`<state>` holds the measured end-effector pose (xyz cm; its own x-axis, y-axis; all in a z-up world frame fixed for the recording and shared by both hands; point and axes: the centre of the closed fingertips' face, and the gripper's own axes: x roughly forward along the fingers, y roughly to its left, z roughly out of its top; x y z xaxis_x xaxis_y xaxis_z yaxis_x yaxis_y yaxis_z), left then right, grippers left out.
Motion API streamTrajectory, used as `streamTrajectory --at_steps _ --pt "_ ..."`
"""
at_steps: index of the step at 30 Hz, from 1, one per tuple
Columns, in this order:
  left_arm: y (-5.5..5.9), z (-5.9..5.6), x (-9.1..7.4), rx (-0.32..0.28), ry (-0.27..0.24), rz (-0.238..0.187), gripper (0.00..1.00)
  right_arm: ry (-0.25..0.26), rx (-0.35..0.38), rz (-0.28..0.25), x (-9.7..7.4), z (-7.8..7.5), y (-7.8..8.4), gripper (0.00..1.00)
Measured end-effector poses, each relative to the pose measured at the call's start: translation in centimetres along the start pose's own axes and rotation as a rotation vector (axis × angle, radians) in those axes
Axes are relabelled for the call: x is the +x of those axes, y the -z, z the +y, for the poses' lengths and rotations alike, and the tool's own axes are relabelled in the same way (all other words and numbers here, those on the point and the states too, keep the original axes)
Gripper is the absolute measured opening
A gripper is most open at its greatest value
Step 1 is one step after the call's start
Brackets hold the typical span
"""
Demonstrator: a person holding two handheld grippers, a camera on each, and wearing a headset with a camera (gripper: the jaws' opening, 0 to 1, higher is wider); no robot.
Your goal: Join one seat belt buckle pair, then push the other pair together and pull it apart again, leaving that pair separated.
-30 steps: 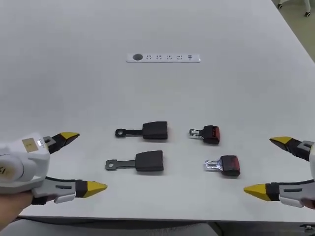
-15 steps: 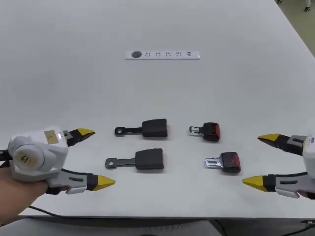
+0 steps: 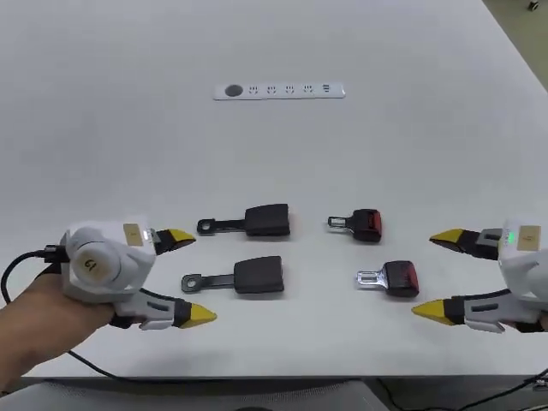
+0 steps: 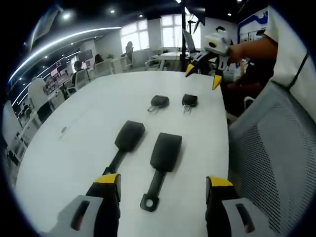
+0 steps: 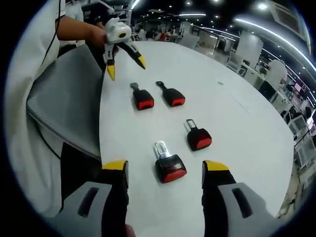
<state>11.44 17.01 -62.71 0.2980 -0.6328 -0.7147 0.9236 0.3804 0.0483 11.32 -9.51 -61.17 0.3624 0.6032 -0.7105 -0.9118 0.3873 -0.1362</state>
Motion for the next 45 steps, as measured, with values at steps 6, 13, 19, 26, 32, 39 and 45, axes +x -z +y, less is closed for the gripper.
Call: streamTrajectory --at_steps 6,13,19,26,32,39,45 --pt "0.2 0.0 1.1 0.022 0.018 0.032 0.68 -0.032 -0.015 0.019 0.9 0.2 0.5 0.52" --pt "-0.2 -0.1 2.8 0.040 0.039 0.055 0.64 -0.062 -0.040 0.046 2.1 0.2 1.0 0.50" --pt "-0.6 -0.1 4.0 0.045 0.052 0.068 0.62 -0.091 -0.051 0.068 3.0 -0.1 1.6 0.49" --pt "-0.7 0.1 5.0 0.039 0.071 0.079 0.59 -0.121 -0.067 0.091 3.9 -0.4 2.6 0.48" --pt "-1.2 0.3 5.9 0.043 0.089 0.084 0.57 -0.149 -0.069 0.108 4.5 -0.8 3.1 0.46" --pt "-1.6 0.1 6.9 0.052 0.118 0.095 0.55 -0.180 -0.070 0.117 5.0 -1.2 3.6 0.44" --pt "-1.7 0.3 7.4 0.061 0.133 0.095 0.53 -0.205 -0.069 0.122 5.4 -0.9 3.9 0.42"
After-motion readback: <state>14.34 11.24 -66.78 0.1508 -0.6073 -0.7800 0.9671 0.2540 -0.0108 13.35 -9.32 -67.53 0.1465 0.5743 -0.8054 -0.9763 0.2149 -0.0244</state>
